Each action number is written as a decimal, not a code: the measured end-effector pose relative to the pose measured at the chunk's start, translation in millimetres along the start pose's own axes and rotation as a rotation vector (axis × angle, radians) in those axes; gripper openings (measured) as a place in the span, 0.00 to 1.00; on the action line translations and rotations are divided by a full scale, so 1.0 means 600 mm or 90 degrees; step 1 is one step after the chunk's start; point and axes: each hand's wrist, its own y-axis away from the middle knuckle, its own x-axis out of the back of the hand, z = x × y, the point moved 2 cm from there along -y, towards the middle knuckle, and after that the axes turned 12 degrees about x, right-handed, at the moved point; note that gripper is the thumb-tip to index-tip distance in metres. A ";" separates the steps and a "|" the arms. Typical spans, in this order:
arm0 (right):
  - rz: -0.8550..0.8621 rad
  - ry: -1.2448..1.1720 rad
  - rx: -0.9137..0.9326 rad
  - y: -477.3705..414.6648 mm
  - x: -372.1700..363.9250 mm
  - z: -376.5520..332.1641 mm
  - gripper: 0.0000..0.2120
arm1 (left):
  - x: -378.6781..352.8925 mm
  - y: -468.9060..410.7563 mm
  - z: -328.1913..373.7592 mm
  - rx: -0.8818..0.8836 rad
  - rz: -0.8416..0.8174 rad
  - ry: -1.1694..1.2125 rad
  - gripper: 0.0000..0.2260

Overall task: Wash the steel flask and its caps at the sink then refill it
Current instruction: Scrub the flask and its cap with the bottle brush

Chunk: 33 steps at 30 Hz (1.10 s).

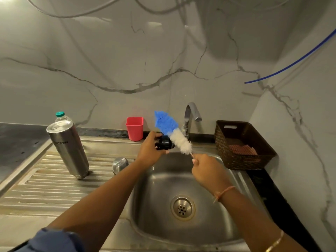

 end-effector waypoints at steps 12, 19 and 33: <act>-0.009 0.006 -0.025 -0.025 -0.013 -0.014 0.11 | -0.005 -0.016 0.001 -0.092 0.022 -0.071 0.23; 0.023 0.088 0.033 0.009 -0.039 -0.022 0.17 | 0.012 -0.021 -0.001 -0.041 0.052 -0.016 0.23; 0.051 0.095 0.065 0.007 -0.021 -0.051 0.18 | 0.007 -0.020 -0.002 -0.030 0.083 0.091 0.23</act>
